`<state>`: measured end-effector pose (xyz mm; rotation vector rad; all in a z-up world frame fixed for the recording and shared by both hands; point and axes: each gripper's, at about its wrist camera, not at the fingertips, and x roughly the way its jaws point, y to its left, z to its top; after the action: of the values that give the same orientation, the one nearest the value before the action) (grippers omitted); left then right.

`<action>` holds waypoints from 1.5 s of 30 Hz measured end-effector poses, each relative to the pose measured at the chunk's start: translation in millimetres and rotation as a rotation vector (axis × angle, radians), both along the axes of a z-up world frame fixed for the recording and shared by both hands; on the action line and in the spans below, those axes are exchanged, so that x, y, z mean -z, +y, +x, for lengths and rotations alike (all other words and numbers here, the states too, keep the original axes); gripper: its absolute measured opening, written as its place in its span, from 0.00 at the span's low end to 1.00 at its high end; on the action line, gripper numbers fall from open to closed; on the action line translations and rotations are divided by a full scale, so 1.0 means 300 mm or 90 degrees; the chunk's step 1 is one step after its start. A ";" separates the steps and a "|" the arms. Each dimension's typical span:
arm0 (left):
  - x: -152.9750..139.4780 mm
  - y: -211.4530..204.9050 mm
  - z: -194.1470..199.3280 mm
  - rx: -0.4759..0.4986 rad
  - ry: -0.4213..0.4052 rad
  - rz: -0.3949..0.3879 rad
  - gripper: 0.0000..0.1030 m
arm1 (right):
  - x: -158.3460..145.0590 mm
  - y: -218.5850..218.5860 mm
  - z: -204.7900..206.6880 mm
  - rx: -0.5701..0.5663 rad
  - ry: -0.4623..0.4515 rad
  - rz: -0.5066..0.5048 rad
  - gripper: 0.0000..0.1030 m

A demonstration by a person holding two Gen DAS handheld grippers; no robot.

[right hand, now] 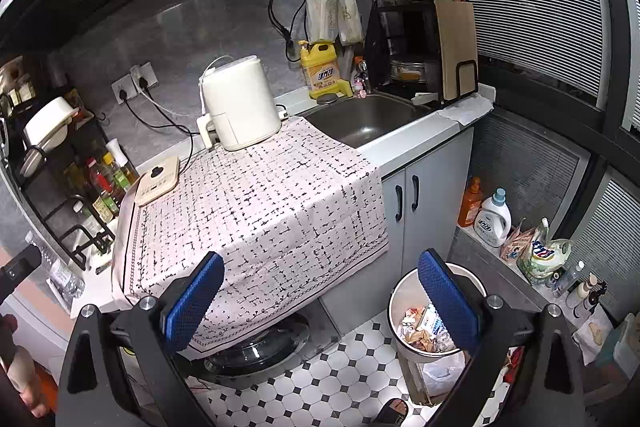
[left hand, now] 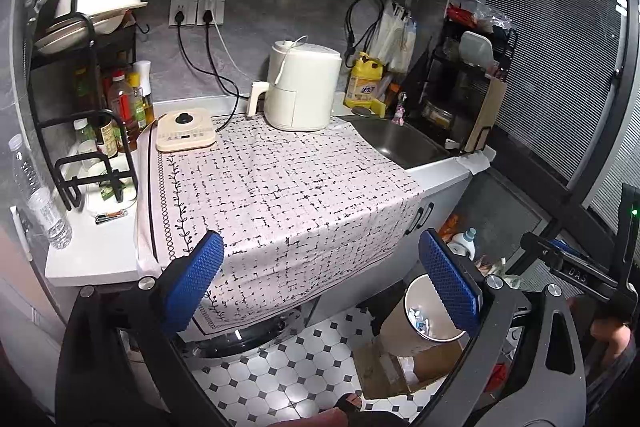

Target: Collect trash

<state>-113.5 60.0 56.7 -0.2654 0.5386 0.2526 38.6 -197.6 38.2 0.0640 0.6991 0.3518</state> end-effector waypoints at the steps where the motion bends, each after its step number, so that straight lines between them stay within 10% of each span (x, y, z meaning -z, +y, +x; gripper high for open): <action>1: 0.001 0.004 -0.010 -0.002 -0.001 0.001 0.94 | 0.001 0.009 -0.008 -0.002 0.001 -0.002 0.92; 45: 0.010 0.045 -0.051 -0.002 -0.004 0.001 0.94 | 0.013 0.077 -0.082 0.003 0.015 -0.028 0.92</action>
<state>-128.7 73.4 53.7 -0.2655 0.5316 0.2547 14.1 -174.6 34.3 0.0286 0.7300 0.3313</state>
